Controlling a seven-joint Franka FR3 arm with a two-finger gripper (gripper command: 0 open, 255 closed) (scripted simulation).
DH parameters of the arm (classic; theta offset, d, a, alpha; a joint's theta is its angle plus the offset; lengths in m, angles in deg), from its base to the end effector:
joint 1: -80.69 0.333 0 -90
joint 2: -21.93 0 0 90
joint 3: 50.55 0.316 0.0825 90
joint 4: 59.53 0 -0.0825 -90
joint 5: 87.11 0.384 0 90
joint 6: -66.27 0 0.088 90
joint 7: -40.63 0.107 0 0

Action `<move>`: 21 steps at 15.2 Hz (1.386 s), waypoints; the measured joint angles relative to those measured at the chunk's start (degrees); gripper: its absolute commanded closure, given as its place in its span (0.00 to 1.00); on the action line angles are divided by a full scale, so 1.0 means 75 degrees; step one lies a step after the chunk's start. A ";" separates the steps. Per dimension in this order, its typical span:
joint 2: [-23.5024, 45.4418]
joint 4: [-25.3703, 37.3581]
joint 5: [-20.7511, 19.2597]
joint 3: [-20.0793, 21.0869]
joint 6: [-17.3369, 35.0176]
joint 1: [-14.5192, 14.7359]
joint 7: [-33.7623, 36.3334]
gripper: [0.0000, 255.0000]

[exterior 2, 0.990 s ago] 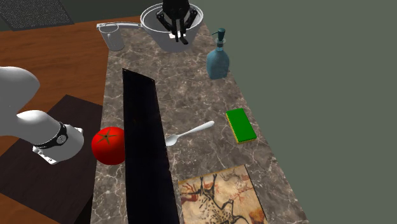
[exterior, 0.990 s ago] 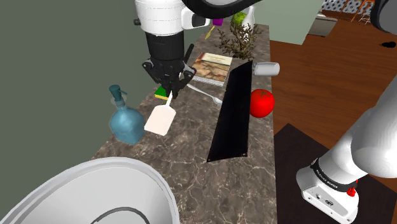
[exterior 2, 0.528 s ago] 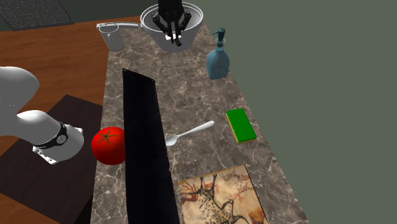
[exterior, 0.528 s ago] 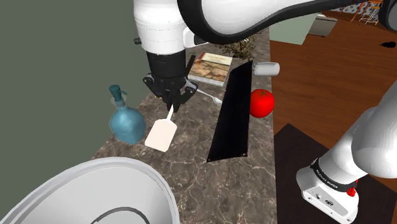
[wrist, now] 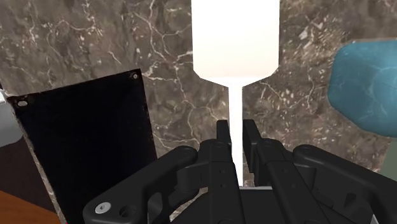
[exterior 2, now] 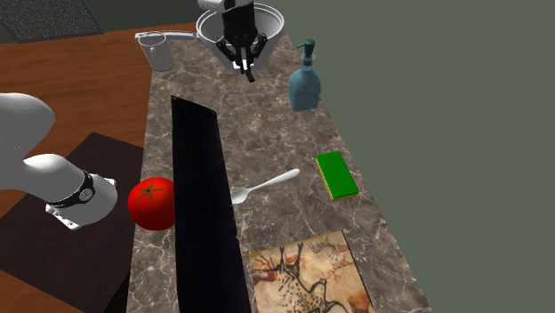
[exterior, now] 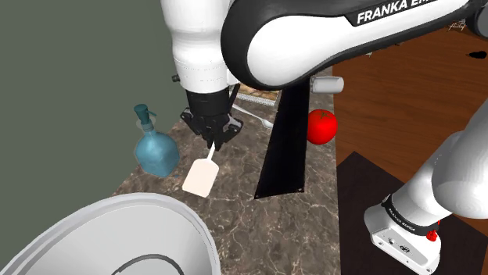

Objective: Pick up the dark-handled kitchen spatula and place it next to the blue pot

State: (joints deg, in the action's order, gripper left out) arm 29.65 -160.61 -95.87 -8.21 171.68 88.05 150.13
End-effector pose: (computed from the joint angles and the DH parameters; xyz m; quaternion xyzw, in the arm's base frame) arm 0.4047 0.4311 0.4972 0.8760 -0.4813 0.0256 0.0161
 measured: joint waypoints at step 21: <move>0.0749 -0.1416 -0.0679 -0.0170 0.1934 0.0136 0.0530 1.00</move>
State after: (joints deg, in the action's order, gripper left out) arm 35.26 -171.23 -100.96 -9.48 186.18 89.06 154.10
